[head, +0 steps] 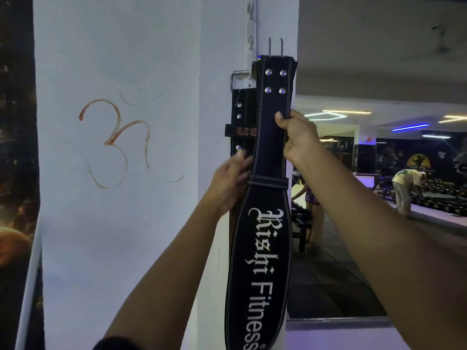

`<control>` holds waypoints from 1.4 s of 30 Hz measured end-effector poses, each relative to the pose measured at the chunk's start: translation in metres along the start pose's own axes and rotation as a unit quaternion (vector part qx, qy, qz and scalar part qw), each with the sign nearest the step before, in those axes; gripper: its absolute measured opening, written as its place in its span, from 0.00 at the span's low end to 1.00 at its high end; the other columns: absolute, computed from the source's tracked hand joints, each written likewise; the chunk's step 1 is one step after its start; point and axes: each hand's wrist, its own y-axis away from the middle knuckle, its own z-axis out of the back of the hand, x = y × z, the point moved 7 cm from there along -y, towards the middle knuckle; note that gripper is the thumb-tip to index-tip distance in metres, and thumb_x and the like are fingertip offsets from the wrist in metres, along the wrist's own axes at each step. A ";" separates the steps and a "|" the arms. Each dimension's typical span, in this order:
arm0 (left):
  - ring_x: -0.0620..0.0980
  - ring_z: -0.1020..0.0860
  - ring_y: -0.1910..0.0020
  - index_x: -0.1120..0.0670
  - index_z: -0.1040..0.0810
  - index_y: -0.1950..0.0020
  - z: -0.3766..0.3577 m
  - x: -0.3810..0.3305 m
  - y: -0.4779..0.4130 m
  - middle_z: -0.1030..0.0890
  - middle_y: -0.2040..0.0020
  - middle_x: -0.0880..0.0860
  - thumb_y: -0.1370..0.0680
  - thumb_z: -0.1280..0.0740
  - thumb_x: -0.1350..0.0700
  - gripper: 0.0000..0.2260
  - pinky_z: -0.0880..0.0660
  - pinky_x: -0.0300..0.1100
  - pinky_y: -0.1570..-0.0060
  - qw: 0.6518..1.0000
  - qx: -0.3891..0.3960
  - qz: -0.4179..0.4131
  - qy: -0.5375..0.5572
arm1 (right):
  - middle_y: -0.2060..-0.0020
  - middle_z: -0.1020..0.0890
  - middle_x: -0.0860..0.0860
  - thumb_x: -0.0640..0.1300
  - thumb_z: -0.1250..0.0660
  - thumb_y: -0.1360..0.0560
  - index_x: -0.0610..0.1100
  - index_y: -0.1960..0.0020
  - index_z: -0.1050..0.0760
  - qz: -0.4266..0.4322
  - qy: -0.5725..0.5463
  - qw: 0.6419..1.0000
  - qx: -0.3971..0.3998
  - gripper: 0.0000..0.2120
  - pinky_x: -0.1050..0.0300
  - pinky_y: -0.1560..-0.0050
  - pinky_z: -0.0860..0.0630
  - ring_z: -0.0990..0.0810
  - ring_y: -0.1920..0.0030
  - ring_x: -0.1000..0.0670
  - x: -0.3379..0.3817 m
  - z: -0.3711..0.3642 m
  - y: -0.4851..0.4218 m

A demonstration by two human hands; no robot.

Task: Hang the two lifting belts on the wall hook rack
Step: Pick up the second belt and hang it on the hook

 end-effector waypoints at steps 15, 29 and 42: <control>0.48 0.20 0.57 0.62 0.26 0.41 -0.042 -0.054 -0.061 0.19 0.54 0.53 0.20 0.40 0.59 0.11 0.20 0.41 0.55 0.992 -0.051 -0.113 0.002 | 0.55 0.22 0.58 0.49 0.34 0.25 0.46 0.38 0.29 0.014 0.170 0.982 0.078 0.18 0.69 0.44 0.28 0.24 0.53 0.63 -0.092 0.059 0.073; 0.45 0.18 0.62 0.55 0.23 0.49 -0.038 -0.063 -0.067 0.18 0.56 0.51 0.20 0.39 0.58 0.06 0.20 0.40 0.61 0.991 -0.058 -0.115 0.047 | 0.51 0.15 0.49 0.46 0.31 0.28 0.49 0.52 0.20 -0.034 0.158 0.982 0.097 0.05 0.57 0.45 0.22 0.17 0.48 0.49 -0.129 0.089 0.092; 0.46 0.19 0.60 0.60 0.26 0.40 -0.044 -0.087 -0.065 0.19 0.55 0.51 0.20 0.40 0.57 0.11 0.20 0.42 0.58 0.987 -0.078 -0.141 0.027 | 0.51 0.15 0.46 0.43 0.28 0.31 0.47 0.53 0.19 -0.048 0.094 0.992 0.064 0.07 0.51 0.43 0.21 0.16 0.50 0.47 -0.132 0.103 0.093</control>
